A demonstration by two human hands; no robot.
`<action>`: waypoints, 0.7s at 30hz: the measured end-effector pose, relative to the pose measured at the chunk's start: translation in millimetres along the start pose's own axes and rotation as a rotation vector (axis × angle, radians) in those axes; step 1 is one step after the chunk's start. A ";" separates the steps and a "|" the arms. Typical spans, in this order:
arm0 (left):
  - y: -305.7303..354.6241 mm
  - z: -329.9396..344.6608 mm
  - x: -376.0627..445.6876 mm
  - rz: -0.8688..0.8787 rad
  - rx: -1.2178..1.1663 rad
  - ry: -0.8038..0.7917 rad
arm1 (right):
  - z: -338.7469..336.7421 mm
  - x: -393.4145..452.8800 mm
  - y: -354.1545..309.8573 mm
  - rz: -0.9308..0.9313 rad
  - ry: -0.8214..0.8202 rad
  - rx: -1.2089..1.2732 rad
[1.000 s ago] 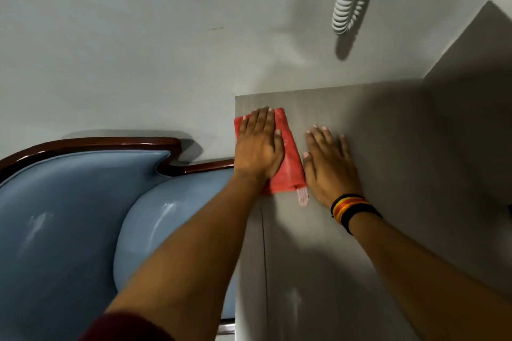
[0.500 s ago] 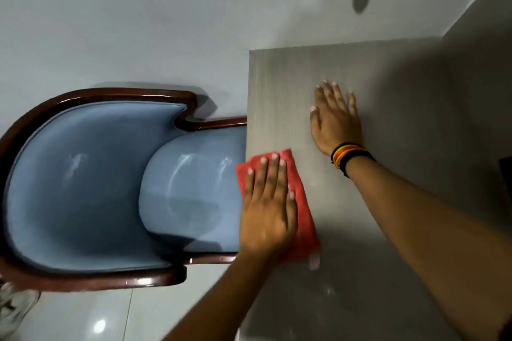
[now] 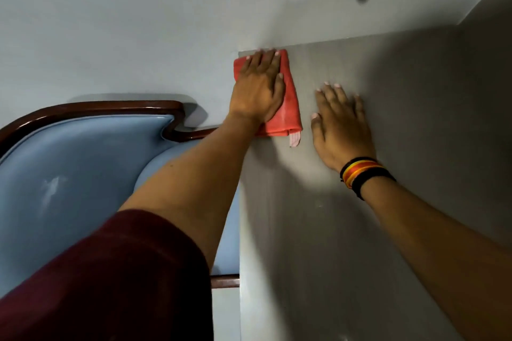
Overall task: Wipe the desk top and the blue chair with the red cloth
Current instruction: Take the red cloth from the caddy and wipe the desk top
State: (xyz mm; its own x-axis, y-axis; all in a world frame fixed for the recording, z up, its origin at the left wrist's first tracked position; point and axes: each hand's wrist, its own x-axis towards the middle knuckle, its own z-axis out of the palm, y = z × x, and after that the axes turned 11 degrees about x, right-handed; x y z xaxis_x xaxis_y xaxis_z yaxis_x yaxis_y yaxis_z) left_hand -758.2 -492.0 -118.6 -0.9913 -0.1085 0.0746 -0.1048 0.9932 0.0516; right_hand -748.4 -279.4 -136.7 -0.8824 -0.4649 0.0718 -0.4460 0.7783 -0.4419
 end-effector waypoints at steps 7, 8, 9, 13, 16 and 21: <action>61.2 -6.2 -133.3 -0.105 -0.017 0.030 | -2.9 -0.6 -5.1 -0.006 0.035 0.019; 83.2 -9.2 -169.2 -0.132 -0.031 0.028 | -4.0 -0.9 -5.5 -0.002 0.026 0.015; 105.4 -11.4 -204.6 -0.153 -0.045 0.011 | -4.6 -1.1 -5.7 0.001 0.020 0.012; 149.7 -10.5 -274.3 -0.175 -0.042 -0.037 | -5.2 -2.5 -4.1 0.007 0.011 0.007; 133.9 -7.8 -239.8 -0.152 -0.065 -0.006 | -9.5 -5.0 -0.4 -0.023 -0.010 0.122; 79.9 -0.8 -131.4 -0.152 -0.039 0.018 | -43.7 -61.3 44.9 0.041 0.165 0.279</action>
State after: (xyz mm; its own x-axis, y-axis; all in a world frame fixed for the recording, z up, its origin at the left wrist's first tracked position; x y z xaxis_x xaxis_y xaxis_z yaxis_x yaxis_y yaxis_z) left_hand -636.3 -398.5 -123.5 -0.9626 -0.2588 0.0806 -0.2503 0.9628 0.1019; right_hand -720.9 -197.5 -121.8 -0.9212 -0.3432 0.1832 -0.3719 0.6389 -0.6734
